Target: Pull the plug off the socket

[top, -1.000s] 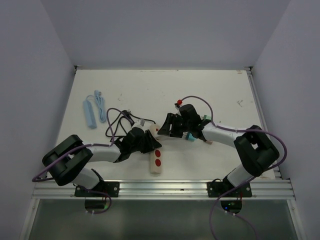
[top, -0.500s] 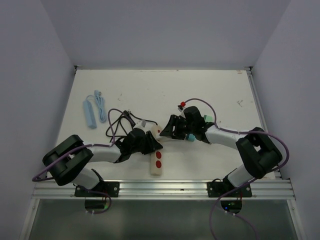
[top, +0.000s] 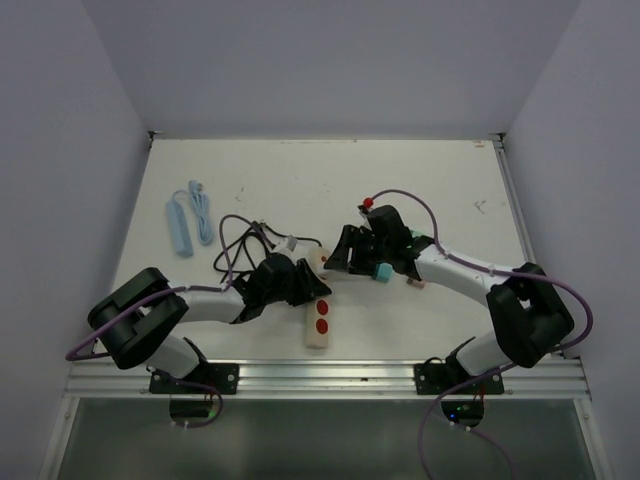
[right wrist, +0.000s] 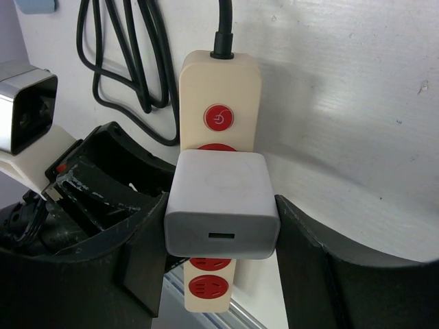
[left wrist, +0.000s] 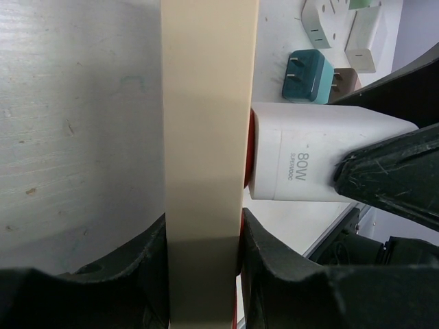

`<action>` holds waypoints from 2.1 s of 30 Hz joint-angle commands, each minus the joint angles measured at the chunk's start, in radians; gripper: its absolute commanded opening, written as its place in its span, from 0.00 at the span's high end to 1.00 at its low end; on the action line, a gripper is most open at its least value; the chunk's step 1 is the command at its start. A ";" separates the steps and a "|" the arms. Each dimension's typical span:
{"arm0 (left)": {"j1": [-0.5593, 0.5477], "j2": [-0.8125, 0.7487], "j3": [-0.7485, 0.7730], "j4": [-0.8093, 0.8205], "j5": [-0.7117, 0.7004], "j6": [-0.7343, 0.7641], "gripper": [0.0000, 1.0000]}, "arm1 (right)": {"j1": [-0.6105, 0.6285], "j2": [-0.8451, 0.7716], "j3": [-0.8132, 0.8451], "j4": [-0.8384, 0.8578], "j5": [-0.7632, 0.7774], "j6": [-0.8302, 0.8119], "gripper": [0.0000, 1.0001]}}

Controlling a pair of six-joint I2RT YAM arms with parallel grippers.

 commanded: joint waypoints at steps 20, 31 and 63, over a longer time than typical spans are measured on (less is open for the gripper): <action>0.038 0.046 -0.080 -0.326 -0.175 -0.027 1.00 | -0.148 -0.133 -0.054 0.117 -0.144 -0.010 1.00; 0.038 0.045 -0.077 -0.314 -0.163 -0.016 1.00 | -0.145 -0.156 0.101 -0.073 0.163 -0.225 1.00; 0.038 0.071 -0.074 -0.233 -0.108 0.034 1.00 | -0.084 0.326 0.319 -0.018 0.702 -0.422 0.46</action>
